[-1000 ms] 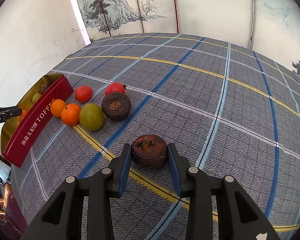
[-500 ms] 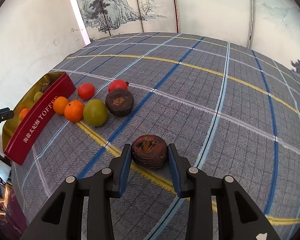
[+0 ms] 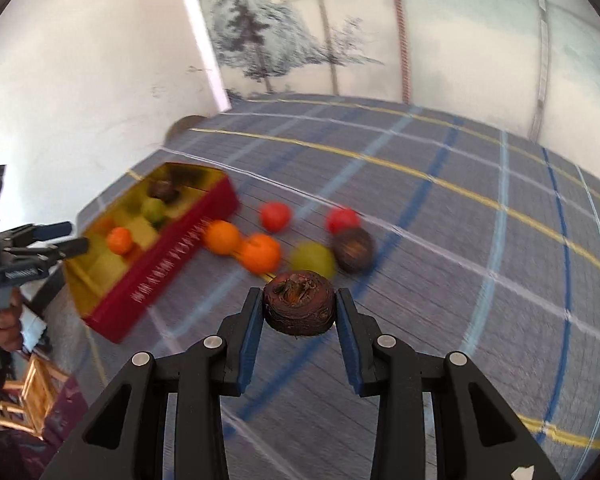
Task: Organize fruits
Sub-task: 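Carry the brown dried fruit in the right gripper over the tin and release it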
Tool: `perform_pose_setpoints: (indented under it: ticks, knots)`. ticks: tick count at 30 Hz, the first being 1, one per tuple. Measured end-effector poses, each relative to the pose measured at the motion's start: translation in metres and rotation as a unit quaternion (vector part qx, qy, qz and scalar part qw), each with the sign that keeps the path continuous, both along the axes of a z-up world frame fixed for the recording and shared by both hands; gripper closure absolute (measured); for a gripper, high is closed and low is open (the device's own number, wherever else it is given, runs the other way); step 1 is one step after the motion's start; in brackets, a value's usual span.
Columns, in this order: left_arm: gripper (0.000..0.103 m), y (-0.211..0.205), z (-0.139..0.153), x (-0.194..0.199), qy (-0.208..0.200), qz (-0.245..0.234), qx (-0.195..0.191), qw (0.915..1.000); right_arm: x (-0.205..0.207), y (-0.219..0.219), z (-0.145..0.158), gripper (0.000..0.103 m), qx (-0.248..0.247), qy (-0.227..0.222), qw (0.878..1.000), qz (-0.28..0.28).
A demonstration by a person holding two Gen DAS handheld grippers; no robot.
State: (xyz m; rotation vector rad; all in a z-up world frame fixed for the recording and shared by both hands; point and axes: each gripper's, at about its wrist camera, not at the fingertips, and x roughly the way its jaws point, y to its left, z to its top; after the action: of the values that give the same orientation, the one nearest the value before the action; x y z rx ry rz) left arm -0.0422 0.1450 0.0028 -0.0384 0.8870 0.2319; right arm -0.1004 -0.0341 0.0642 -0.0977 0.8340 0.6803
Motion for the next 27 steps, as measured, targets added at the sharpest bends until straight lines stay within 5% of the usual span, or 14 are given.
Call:
perform_pose_setpoints:
  ticks: [12, 27]
  knots:
    - [0.030, 0.018, -0.004, -0.014, -0.002, 0.009, 0.000, 1.0000, -0.001, 0.094, 0.022, 0.069, 0.001, -0.016, 0.996, 0.084]
    - [0.027, 0.034, -0.013, -0.027, -0.003, 0.013, 0.008, 0.9999, 0.044, 0.182, 0.009, 0.069, -0.013, 0.010, 0.992, 0.122]
